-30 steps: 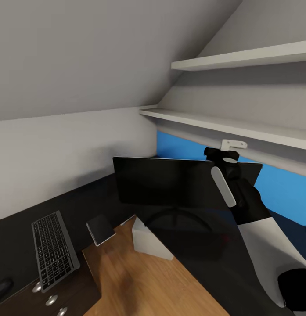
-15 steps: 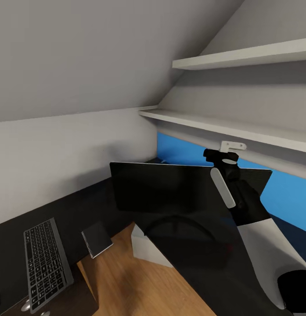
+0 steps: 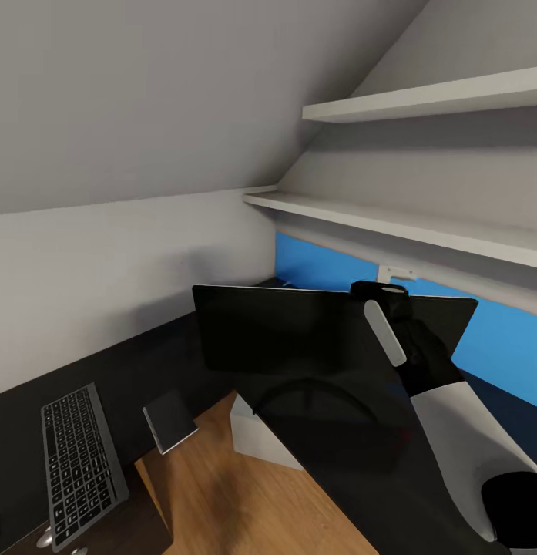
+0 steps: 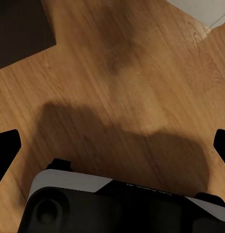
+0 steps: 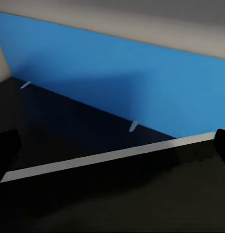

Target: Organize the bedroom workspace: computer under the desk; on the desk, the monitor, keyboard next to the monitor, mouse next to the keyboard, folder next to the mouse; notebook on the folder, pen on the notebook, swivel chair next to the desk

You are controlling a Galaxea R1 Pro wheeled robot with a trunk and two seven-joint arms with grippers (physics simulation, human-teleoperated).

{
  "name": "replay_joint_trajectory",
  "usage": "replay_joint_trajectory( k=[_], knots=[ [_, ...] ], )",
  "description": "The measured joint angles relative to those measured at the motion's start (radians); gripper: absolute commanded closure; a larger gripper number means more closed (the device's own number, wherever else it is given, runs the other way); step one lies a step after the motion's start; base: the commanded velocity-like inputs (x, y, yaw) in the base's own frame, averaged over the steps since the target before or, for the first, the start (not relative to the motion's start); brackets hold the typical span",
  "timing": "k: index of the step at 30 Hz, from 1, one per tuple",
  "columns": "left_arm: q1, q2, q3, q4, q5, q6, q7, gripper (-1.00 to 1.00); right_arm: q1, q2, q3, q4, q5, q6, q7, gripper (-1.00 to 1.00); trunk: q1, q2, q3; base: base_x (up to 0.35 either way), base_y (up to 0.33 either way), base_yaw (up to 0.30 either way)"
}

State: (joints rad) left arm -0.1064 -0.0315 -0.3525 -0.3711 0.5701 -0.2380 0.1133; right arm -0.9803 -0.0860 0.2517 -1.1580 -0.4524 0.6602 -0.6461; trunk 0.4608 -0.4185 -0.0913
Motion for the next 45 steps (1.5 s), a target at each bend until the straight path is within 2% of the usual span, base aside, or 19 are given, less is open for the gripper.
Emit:
replay_joint_trajectory(
  k=[3, 5, 7, 11, 12, 22, 26, 31, 34, 35, 37, 41, 45],
  knots=[
    [0.000, 0.000, 0.000, 0.000, 0.000, 0.000, 0.000, -1.00, -0.003, 0.001, -0.001, 0.028, -0.036, 0.010, 0.000, -1.00, 0.000, 0.000, 0.000, 0.000, 0.000, 0.000],
    [0.000, 0.000, 0.000, 0.000, 0.000, 0.000, 0.000, -1.00, -0.011, 0.002, -0.002, 0.032, -0.042, 0.031, -0.001, -1.00, 0.000, -0.001, 0.000, 0.000, 0.000, 0.000],
    [0.000, -0.001, -0.001, 0.000, 0.000, 0.000, 0.000, -1.00, -0.065, 0.003, -0.002, 0.102, -0.080, 0.060, 0.001, -1.00, 0.000, 0.000, 0.000, 0.000, 0.000, 0.000],
    [0.000, -0.001, -0.001, 0.000, 0.000, 0.000, 0.000, -1.00, -0.129, 0.003, -0.002, 0.200, -0.091, 0.071, 0.003, -1.00, 0.000, -0.001, 0.000, 0.000, 0.000, 0.000],
    [0.000, -0.001, -0.001, 0.000, 0.000, 0.000, 0.000, -1.00, -0.151, 0.003, -0.001, 0.224, -0.105, 0.074, 0.002, -1.00, 0.000, 0.000, 0.000, 0.000, 0.000, 0.000],
    [0.000, -0.001, -0.001, 0.000, -0.007, 0.000, 0.000, -1.00, -0.198, 0.003, 0.000, 0.273, -0.107, 0.077, 0.002, -1.00, 0.000, 0.000, 0.000, 0.000, 0.000, 0.000],
    [0.000, -0.001, 0.000, 0.001, -0.009, 0.000, 0.001, -1.00, -0.257, 0.002, 0.001, 0.361, -0.106, 0.091, 0.004, -1.00, 0.000, 0.000, 0.000, 0.000, 0.000, 0.000],
    [0.000, -0.001, 0.000, 0.001, -0.009, 0.000, 0.000, -1.00, -0.354, 0.002, 0.001, 0.553, -0.106, 0.112, 0.022, -1.00, 0.000, 0.000, 0.000, 0.000, 0.000, 0.000],
    [0.000, -0.001, 0.000, 0.001, -0.009, 0.000, 0.001, -1.00, -0.444, 0.011, 0.003, 0.728, -0.106, 0.117, 0.069, -1.00, 0.000, 0.000, 0.000, 0.000, 0.000, 0.000],
    [0.000, -0.001, 0.000, 0.001, -0.009, 0.000, 0.001, -1.00, -0.483, 0.022, 0.005, 0.808, -0.106, 0.122, 0.104, -1.00, 0.000, 0.000, 0.000, 0.000, 0.000, 0.000],
    [0.000, -0.001, 0.000, 0.001, -0.009, 0.000, 0.001, -1.00, -0.515, 0.033, 0.006, 0.860, -0.106, 0.138, 0.122, -1.00, 0.000, 0.000, 0.000, 0.000, 0.000, 0.000],
    [0.000, -0.001, 0.001, 0.001, -0.009, 0.000, 0.001, -1.00, -0.548, 0.051, 0.006, 0.898, -0.105, 0.157, 0.132, -1.00, 0.000, 0.000, 0.000, 0.000, 0.000, 0.000],
    [0.000, -0.001, 0.000, 0.001, -0.010, 0.000, 0.000, -1.00, -0.557, 0.057, 0.007, 0.907, -0.105, 0.161, 0.136, -1.00, 0.000, 0.000, 0.000, 0.000, 0.000, 0.000]
  ],
)
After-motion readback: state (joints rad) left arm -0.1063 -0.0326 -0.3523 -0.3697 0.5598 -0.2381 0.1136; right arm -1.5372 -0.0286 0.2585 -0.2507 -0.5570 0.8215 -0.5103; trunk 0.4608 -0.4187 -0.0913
